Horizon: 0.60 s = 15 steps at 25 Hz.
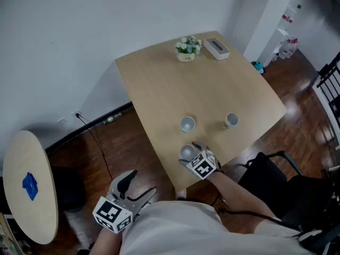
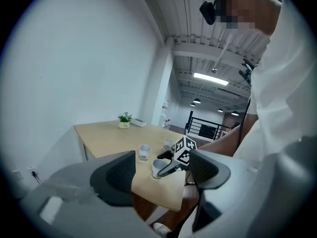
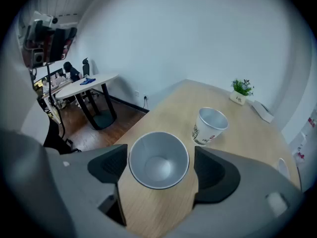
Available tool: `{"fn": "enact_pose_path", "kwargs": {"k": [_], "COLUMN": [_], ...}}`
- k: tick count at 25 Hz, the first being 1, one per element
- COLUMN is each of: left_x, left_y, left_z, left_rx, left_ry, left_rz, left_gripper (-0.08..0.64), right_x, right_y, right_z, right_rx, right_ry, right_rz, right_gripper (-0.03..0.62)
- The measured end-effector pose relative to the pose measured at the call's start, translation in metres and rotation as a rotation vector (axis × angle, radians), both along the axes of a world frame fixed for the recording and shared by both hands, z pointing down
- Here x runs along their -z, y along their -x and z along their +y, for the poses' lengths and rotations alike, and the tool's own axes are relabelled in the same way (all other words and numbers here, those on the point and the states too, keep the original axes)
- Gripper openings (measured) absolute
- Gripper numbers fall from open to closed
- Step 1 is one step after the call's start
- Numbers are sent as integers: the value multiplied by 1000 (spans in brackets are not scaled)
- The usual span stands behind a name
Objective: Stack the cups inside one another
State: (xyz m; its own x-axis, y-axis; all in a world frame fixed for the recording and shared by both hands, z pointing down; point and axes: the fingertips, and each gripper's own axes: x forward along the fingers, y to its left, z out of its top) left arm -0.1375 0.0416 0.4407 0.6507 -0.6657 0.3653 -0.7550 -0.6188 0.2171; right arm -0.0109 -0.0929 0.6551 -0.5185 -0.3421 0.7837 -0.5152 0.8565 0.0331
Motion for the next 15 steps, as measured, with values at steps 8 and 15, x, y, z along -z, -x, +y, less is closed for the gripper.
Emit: {"fn": "enact_pose_path", "kwargs": {"k": [8, 15], "left_x": [-5, -1], "left_y": [-10, -25], "left_z": [-20, -33], "left_rx": [56, 41], "left_ry": [20, 2], "left_rz": [-9, -1], "left_gripper": [356, 356], "right_x": [15, 77], "right_y": [-19, -32], "right_z": [-2, -36], "right_rx": [28, 9], "right_ry": [23, -29], "right_rz": [-48, -101], "right_gripper": [374, 373]}}
